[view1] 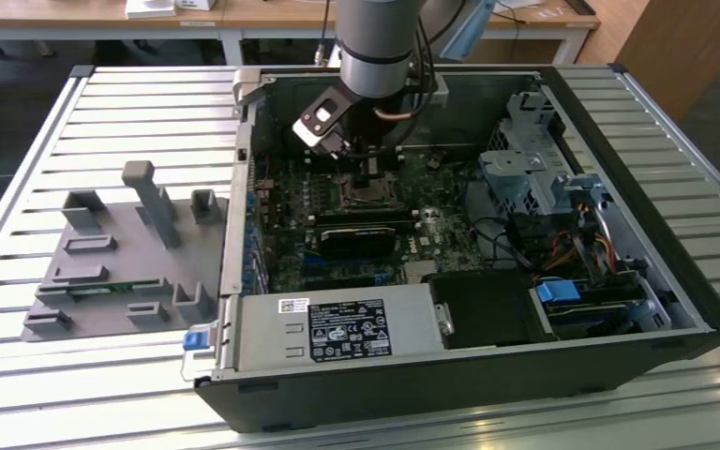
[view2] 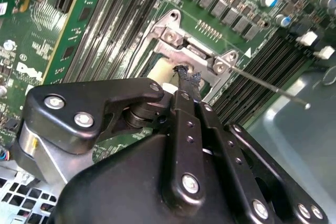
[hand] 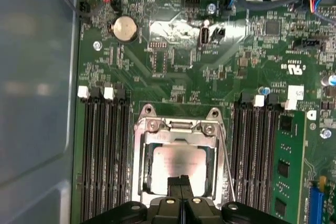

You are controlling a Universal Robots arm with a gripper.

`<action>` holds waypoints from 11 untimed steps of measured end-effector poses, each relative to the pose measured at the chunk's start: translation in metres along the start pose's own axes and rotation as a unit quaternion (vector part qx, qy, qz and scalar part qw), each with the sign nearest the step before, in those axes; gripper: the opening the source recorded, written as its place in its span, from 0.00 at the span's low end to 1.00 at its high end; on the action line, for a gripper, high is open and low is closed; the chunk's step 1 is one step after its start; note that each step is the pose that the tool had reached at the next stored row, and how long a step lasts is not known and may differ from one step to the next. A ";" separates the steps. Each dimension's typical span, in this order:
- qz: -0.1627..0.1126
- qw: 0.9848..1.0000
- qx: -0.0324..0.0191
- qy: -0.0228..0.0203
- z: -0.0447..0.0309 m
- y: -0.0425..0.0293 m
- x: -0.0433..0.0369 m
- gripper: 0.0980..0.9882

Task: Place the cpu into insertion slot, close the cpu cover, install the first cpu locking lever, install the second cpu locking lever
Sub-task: 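Close the cpu cover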

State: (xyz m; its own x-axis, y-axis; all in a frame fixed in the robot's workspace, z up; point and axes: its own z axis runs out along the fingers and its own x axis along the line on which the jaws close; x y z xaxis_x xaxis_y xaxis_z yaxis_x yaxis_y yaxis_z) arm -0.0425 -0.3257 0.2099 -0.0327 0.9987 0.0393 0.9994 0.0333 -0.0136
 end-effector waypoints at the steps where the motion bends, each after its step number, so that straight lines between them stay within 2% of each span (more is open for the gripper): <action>1: 0.000 1.000 0.000 0.000 0.0004 -0.0011 0.0000 0.01; 11: 0.000 1.000 0.000 0.000 0.0046 -0.0043 0.0003 0.01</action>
State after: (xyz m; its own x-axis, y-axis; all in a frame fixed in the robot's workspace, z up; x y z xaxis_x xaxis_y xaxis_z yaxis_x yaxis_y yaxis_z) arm -0.0469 -0.3254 0.2053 -0.0325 0.9987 0.0392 0.9994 0.0331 -0.0135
